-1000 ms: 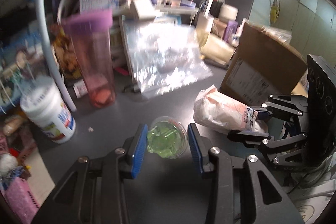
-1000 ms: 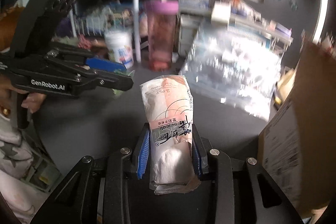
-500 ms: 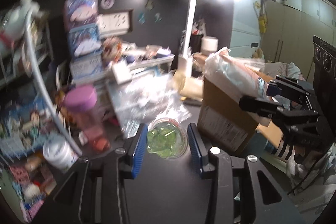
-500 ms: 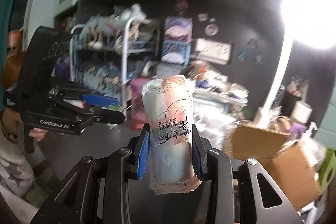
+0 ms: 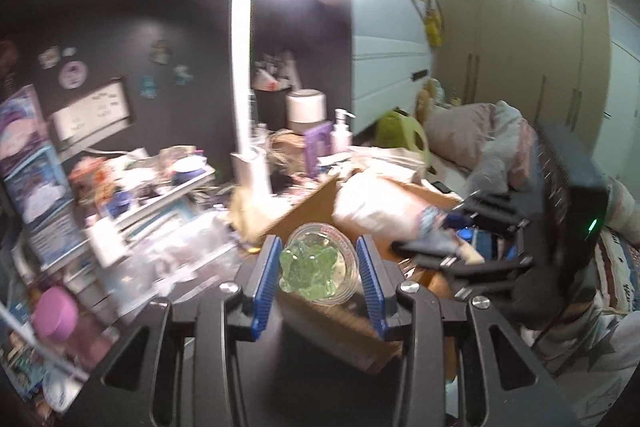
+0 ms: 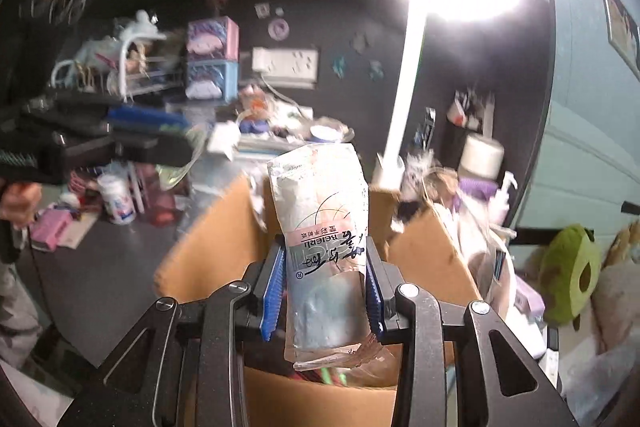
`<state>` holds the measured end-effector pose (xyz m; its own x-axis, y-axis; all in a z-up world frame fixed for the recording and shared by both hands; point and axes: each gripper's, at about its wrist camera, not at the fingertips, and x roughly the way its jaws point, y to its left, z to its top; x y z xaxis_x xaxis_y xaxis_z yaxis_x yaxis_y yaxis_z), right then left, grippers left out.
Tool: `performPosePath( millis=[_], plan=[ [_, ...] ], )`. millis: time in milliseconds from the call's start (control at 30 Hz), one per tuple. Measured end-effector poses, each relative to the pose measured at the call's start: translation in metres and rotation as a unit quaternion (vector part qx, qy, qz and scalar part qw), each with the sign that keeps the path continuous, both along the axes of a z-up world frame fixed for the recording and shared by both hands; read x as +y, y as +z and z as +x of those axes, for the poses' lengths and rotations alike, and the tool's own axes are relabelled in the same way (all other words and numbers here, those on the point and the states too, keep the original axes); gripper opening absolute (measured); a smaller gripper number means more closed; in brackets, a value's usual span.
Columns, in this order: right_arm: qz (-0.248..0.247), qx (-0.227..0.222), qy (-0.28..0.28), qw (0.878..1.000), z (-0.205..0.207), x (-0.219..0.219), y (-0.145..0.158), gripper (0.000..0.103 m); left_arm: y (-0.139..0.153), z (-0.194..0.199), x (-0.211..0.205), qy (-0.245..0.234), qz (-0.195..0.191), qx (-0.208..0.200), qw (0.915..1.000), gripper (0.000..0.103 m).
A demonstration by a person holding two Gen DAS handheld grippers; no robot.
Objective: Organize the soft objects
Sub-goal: 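Lower the cup and roll into the box and open both grippers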
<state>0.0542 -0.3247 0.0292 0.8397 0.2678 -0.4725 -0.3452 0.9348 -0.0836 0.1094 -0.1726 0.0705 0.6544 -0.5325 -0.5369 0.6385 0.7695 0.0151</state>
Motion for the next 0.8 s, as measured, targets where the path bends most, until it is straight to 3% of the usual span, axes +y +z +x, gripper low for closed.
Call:
performPosePath(
  millis=[133, 467, 567, 633, 800],
  plan=[
    [-0.02, 0.01, -0.01, 1.0, 0.012, -0.006, -0.016, 0.056, -0.007, 0.018, -0.031, -0.011, 0.015, 0.019, 0.9996, 0.036],
    [-0.021, -0.004, 0.002, 1.0, 0.008, -0.02, -0.023, 0.057, -0.039, 0.047, -0.066, -0.023, 0.056, 0.073, 0.9955, 0.036],
    [-0.023, -0.002, 0.001, 1.0, 0.008, -0.02, -0.023, 0.057, -0.042, 0.048, -0.067, -0.014, 0.065, 0.07, 0.9953, 0.049],
    [-0.022, -0.001, 0.003, 1.0, 0.008, -0.02, -0.023, 0.057, -0.042, 0.047, -0.064, -0.008, 0.063, 0.064, 0.9959, 0.066],
    [-0.021, 0.001, 0.005, 1.0, 0.01, -0.018, -0.022, 0.058, -0.036, 0.039, -0.048, 0.002, 0.043, 0.05, 0.9978, 0.076]
  ],
)
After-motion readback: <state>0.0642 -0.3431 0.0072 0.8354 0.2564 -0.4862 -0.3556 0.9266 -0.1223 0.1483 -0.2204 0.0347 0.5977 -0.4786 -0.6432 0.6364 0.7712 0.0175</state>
